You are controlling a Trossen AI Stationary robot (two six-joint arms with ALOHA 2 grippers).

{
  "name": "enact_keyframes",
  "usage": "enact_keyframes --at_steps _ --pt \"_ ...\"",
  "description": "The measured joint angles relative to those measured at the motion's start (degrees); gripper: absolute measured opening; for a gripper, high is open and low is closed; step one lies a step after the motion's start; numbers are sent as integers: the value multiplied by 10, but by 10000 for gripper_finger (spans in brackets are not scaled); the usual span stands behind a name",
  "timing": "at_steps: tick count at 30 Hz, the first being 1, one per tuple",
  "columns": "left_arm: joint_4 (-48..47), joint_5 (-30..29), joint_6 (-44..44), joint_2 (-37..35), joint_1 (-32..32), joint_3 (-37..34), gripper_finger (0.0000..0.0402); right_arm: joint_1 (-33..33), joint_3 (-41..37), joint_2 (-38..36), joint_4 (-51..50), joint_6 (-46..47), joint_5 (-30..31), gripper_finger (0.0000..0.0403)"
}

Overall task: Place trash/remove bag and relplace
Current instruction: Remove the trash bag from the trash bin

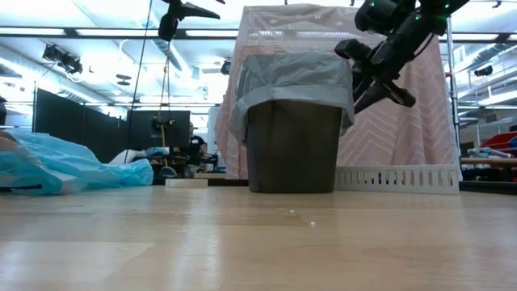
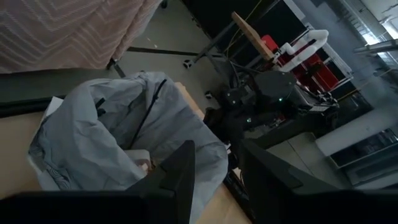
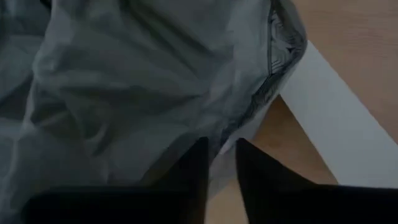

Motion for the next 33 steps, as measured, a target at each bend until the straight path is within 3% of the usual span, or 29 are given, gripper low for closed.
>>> enact_keyframes --at_steps 5,16,24,28,33 --pt "0 0 6 0 0 0 132 1 0 0 -1 -13 7 6" --pt "1 3 9 0 0 0 132 7 18 -53 -6 -7 29 0" --pt "4 0 10 0 0 0 132 18 104 -95 -6 -33 48 0" --pt "55 -9 6 6 0 0 132 34 145 -90 -7 -51 48 0" --pt "89 4 11 12 0 0 132 47 158 -81 -114 -72 86 6"
